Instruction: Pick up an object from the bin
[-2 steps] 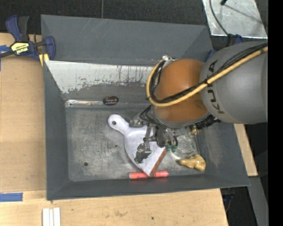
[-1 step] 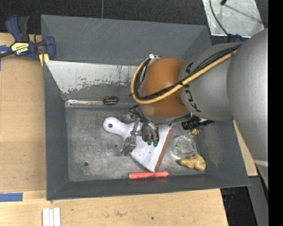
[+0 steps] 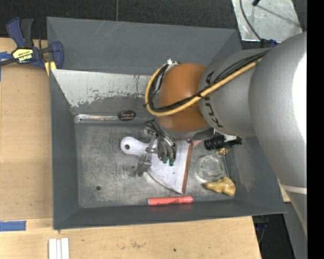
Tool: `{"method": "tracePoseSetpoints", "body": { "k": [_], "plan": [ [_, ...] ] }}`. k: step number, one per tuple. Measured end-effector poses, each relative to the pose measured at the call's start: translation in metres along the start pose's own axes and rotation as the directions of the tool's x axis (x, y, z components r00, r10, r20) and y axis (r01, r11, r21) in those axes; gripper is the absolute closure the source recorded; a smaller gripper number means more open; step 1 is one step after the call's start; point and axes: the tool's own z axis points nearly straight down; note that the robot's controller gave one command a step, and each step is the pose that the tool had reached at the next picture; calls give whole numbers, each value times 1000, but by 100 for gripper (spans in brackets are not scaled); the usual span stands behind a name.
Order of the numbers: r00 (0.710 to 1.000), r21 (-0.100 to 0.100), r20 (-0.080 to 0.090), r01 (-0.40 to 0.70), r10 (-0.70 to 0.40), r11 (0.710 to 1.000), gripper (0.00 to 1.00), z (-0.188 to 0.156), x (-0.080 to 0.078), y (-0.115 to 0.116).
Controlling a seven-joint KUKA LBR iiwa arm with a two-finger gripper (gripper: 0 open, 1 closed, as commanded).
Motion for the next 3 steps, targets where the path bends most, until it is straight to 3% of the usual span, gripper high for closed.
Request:
{"method": "tracePoseSetpoints", "body": {
  "k": [1, 2, 3],
  "plan": [
    [999, -3, 6, -40, 41, 999, 0, -25, -3, 2],
    [987, -3, 5, -160, 160, 987, 0, 15, -5, -5],
    [972, -8, 18, -233, 233, 972, 100, 19, -18, 7]
  ]
}}
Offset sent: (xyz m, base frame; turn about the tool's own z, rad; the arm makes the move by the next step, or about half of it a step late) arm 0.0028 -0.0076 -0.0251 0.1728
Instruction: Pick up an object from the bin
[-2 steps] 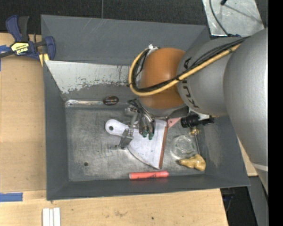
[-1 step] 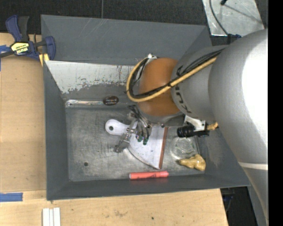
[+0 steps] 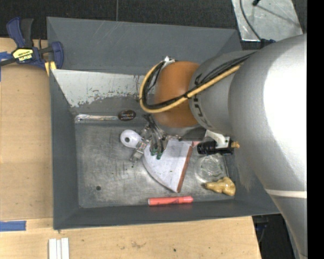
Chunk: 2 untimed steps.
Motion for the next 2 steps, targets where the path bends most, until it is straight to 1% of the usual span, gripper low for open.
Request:
{"method": "tracePoseSetpoints", "body": {
  "k": [2],
  "plan": [
    [1000, 1, -1, 0, 0, 1000, 100, -2, 1, -1]
  ]
}}
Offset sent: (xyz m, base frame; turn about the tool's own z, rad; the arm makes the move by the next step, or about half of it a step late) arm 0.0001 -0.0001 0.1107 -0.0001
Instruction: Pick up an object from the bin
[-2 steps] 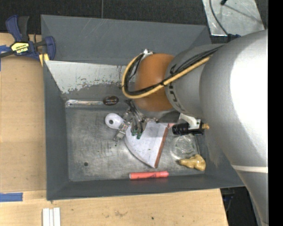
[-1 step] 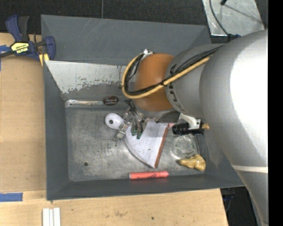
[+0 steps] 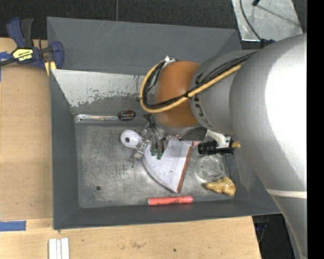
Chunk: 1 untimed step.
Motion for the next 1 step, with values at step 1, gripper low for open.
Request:
{"method": "tracePoseSetpoints", "body": {
  "k": [1],
  "plan": [
    [1000, 9, -18, 1, -1, 1000, 100, -17, 3, -2]
  ]
}}
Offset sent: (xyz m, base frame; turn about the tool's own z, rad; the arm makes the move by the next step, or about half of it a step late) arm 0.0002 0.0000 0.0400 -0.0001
